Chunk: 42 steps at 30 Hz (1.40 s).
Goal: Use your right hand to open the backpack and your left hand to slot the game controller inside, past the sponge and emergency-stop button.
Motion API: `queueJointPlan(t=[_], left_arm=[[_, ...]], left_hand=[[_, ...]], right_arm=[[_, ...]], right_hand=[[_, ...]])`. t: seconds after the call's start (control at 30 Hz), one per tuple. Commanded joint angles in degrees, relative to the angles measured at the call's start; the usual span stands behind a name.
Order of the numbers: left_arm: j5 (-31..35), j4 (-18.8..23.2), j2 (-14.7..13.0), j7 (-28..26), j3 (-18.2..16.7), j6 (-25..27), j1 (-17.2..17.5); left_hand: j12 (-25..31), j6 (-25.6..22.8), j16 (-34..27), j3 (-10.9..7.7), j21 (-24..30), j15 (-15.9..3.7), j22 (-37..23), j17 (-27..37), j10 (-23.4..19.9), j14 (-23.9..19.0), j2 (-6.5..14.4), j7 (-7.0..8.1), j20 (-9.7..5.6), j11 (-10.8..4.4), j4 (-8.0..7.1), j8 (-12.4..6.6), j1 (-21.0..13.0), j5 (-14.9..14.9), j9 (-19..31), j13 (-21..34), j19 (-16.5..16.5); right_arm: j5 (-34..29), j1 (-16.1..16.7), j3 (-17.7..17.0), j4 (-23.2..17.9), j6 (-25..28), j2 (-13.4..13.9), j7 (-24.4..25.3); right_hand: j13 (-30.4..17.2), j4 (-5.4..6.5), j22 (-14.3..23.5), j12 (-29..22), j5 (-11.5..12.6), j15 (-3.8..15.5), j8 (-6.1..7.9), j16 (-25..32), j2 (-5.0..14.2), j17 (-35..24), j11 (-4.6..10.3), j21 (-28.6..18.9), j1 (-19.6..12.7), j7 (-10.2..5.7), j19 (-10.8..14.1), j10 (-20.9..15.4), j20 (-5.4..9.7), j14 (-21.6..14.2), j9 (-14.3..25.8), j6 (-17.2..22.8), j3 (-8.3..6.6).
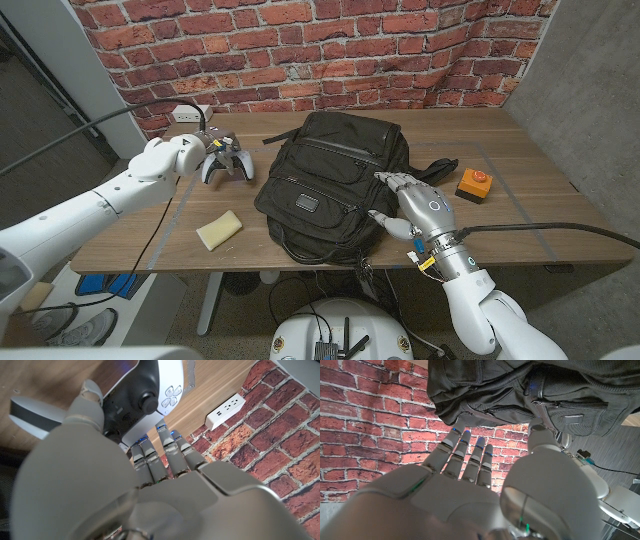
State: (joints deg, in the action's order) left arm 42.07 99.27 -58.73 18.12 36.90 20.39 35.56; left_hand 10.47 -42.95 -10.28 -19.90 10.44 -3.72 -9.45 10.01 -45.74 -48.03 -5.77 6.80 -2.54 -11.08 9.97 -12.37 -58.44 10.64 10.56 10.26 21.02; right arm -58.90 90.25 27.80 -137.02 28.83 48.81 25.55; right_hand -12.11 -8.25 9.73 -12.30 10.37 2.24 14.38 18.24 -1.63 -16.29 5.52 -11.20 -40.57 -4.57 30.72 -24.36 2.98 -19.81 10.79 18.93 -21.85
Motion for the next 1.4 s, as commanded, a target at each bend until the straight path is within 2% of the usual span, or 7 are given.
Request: queueJointPlan(t=[0.03,0.47,0.73,1.0,1.4], left_arm=[[-0.5,-1.2,0.1,0.0,0.0,-0.8,-0.9],[-1.7,-3.7,-0.5,-1.1,-0.2,-4.3,-2.1],[-2.1,-3.7,-1.1,-2.7,-0.8,-4.5,-1.4],[-2.5,-4.9,-0.8,-3.6,-0.7,-5.8,-1.7],[-3.0,-6.8,0.1,-4.8,-0.1,-7.3,-2.3]], left_hand=[[0.3,-6.2,-0.4,-0.14,0.1,-10.04,-0.1,0.1,-1.2,-2.7,6.7,1.06,-8.97,-0.82,-0.39,-0.04,-4.4,0.4,0.3,0.3,0.1],[0.3,-6.3,-0.3,-0.12,0.1,-10.03,-0.1,0.0,-1.2,-2.6,6.6,1.18,-8.95,-0.81,-0.39,0.01,-4.4,0.4,0.3,0.3,0.1],[0.3,-6.3,-0.3,-0.09,0.2,-10.02,-0.1,0.1,-1.2,-2.6,6.6,1.22,-8.92,-0.81,-0.42,0.04,-4.4,0.3,0.3,0.3,0.1],[0.3,-6.2,-0.2,-0.16,0.2,-9.99,-0.1,0.0,-1.1,-2.5,6.7,1.09,-8.89,-0.81,-0.52,0.11,-4.2,0.4,0.3,0.3,0.2],[0.3,-6.1,-0.2,-0.16,0.2,-10.01,-0.1,0.0,-1.1,-2.5,6.8,0.92,-8.87,-0.81,-0.57,0.18,-4.1,0.3,0.3,0.3,0.3]], right_arm=[[-2.5,0.2,1.2,-0.6,2.1,-2.7,-1.3],[-8.7,-1.5,5.9,-0.1,4.7,-7.3,-4.0],[-12.1,-2.4,8.4,0.7,5.2,-9.1,-5.6],[-14.9,-1.8,9.9,0.9,5.8,-10.2,-6.5],[-19.3,-1.3,12.5,1.7,7.0,-13.4,-7.5]], right_hand=[[-0.2,-0.2,0.1,0.2,-0.1,5.66,-0.2,0.3,0.4,-0.2,-0.04,-0.2,-0.1,0.11,0.4,-0.2,2.35,-0.1,0.2,0.2,0.29],[-0.2,-0.35,0.1,0.5,-0.1,5.34,-0.64,0.2,-0.09,-0.3,-0.18,-0.1,0.1,0.1,0.1,0.5,2.04,0.3,0.2,-0.4,0.92],[-0.2,-0.34,0.1,0.9,-0.1,5.0,-1.17,-0.1,-0.15,-0.3,-0.49,0.2,0.3,0.33,-0.5,1.4,1.88,1.2,0.2,-1.4,1.27],[-0.2,-0.32,0.1,1.0,-0.1,5.0,-1.35,-0.2,-0.2,-0.4,-0.45,0.1,0.4,0.4,-0.5,1.7,1.83,1.4,0.2,-1.7,1.44],[-0.2,-0.54,0.1,0.8,0.1,5.22,-1.06,-0.1,-0.12,-0.4,-0.39,0.1,0.0,0.47,-0.4,1.4,1.85,1.1,0.2,-0.7,1.57]])
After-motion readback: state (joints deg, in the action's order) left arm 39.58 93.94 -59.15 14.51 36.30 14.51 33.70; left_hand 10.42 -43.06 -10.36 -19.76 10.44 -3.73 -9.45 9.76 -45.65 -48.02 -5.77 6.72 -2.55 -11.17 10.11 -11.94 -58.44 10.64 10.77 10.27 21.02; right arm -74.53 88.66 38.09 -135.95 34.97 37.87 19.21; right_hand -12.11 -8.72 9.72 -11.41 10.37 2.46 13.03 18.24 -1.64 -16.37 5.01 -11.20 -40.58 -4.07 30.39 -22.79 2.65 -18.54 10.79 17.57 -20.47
